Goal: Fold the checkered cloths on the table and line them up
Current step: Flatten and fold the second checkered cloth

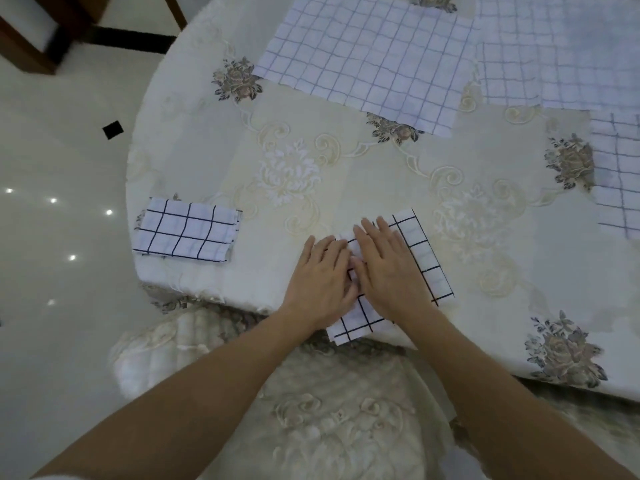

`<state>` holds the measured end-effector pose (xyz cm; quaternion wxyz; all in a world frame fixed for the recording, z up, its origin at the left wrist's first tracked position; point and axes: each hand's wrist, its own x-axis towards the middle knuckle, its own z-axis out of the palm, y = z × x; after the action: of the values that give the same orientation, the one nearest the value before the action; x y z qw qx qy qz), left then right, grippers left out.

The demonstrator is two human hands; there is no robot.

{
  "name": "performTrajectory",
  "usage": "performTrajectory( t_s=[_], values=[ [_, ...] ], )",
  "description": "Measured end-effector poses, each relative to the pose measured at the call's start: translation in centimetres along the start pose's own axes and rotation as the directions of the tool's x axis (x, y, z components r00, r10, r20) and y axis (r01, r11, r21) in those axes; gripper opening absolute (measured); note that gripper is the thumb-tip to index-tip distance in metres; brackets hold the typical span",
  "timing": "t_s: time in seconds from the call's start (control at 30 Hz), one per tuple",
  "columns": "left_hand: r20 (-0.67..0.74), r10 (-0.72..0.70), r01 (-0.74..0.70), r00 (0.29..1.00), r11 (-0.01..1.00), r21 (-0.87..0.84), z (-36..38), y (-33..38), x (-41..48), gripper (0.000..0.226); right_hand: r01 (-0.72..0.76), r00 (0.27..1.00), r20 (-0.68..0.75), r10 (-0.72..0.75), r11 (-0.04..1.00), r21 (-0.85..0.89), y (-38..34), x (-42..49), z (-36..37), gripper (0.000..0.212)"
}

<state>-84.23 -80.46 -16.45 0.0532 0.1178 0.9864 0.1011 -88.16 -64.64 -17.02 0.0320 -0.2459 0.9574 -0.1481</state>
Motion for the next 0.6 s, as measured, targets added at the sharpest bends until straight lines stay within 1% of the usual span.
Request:
performTrajectory(
  t_s=[0.07,0.13,0.27,0.47,0.6],
  values=[
    [-0.015,-0.109,0.109,0.994,0.994,-0.023,0.9,1.1,0.0,0.055,0.039,0.998,0.053,-0.038,0.999,-0.018,0.0,0.6,0.6,0.058],
    [-0.007,-0.148,0.148,0.989,0.989,0.005,2.0,1.5,-0.3,0.061,0.062,0.993,0.098,-0.060,0.998,-0.020,0.7,0.5,1.4,0.061],
    [-0.005,-0.121,0.121,0.993,0.989,0.086,3.1,1.3,-0.7,0.069,0.107,0.986,0.138,-0.090,0.986,-0.124,3.4,-0.1,2.1,0.067],
    [0.069,-0.128,0.115,0.989,0.979,0.166,2.8,1.1,-0.6,0.075,0.050,0.994,0.108,-0.031,0.984,-0.172,7.7,-0.4,0.3,0.076],
    [0.076,-0.131,0.117,0.988,0.980,0.163,2.6,1.1,-0.6,0.074,-0.008,0.994,0.109,0.030,0.980,-0.197,8.9,-0.3,-0.1,0.080]
  ],
)
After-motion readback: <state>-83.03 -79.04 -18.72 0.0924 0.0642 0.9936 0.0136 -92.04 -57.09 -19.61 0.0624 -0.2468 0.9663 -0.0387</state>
